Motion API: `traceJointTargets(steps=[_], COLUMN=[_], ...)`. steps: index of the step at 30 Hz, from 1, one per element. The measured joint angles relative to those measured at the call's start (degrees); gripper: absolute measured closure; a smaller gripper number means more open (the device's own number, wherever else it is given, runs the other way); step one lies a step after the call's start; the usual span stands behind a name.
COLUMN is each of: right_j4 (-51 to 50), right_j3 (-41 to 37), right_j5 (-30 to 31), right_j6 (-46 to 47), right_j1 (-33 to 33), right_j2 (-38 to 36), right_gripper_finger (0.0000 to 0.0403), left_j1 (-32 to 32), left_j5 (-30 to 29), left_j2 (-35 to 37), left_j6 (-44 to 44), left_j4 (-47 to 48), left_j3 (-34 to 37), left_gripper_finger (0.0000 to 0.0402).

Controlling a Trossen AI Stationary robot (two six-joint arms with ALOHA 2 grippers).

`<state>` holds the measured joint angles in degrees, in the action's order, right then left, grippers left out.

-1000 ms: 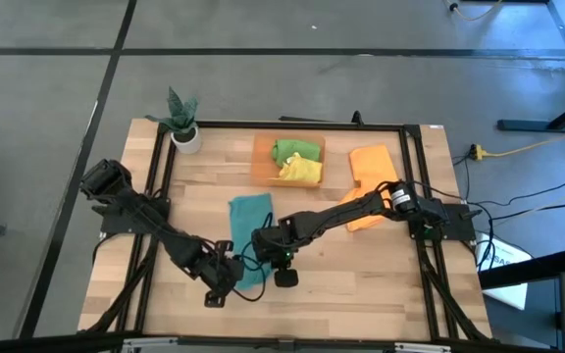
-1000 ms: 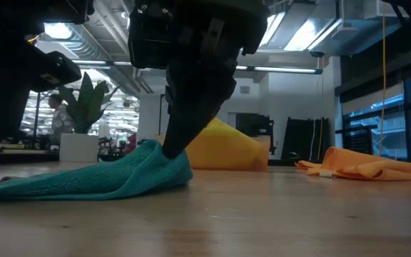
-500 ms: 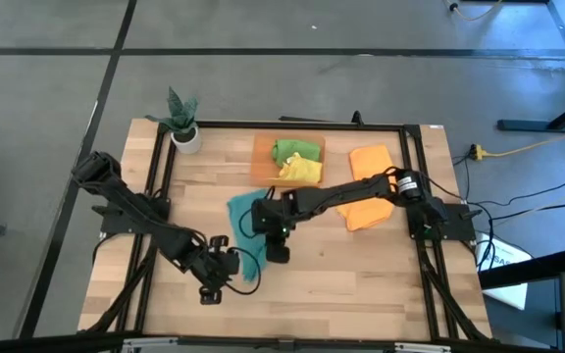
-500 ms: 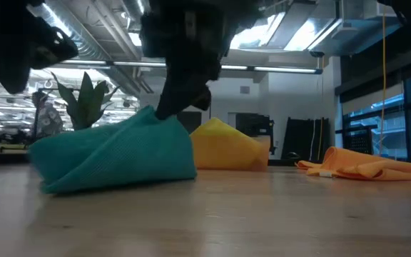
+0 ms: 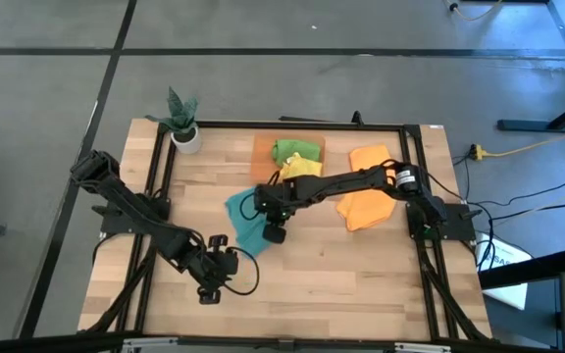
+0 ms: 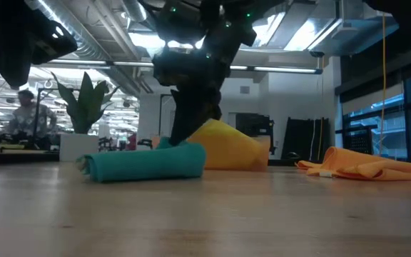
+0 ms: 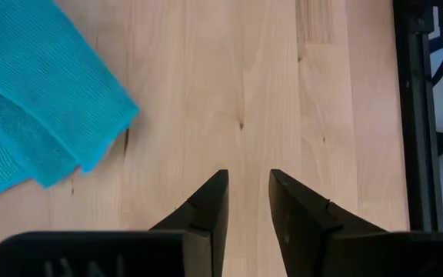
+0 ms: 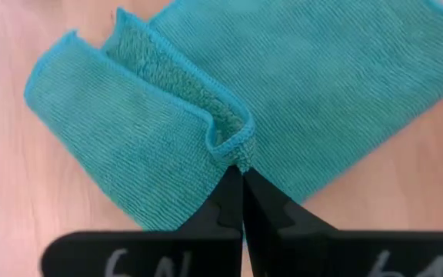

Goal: Roll microfiber towels into tight, uniform cylinder then place into a basket
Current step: Roll the blue microfiber cloth

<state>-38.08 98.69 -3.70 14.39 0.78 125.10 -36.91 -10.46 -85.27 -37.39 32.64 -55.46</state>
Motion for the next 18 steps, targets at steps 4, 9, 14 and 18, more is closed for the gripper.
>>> traceJointTargets(steps=[4,9,14,18], right_j4=[0.0,0.4,1.1,1.8], right_j3=[-0.6,-2.5,-2.5,-2.5], right_j5=[0.8,1.1,1.1,1.1], right_j6=[-0.9,-3.6,-2.8,-2.7], right_j1=[-0.2,-0.3,-0.2,-0.2], right_j2=[0.0,0.0,0.1,0.1], right_gripper_finger=[0.0402,0.0384,0.0351,0.0315], left_j1=[0.0,0.0,0.0,0.0], left_j5=[-0.1,-0.9,-0.9,-0.9], left_j2=[0.0,-0.1,-0.1,-0.1], left_j6=[0.0,0.0,0.0,0.0], left_j4=[0.0,0.0,0.0,0.0], left_j3=[0.0,0.0,0.0,0.0], left_gripper_finger=[0.0315,0.0315,0.0315,0.0315])
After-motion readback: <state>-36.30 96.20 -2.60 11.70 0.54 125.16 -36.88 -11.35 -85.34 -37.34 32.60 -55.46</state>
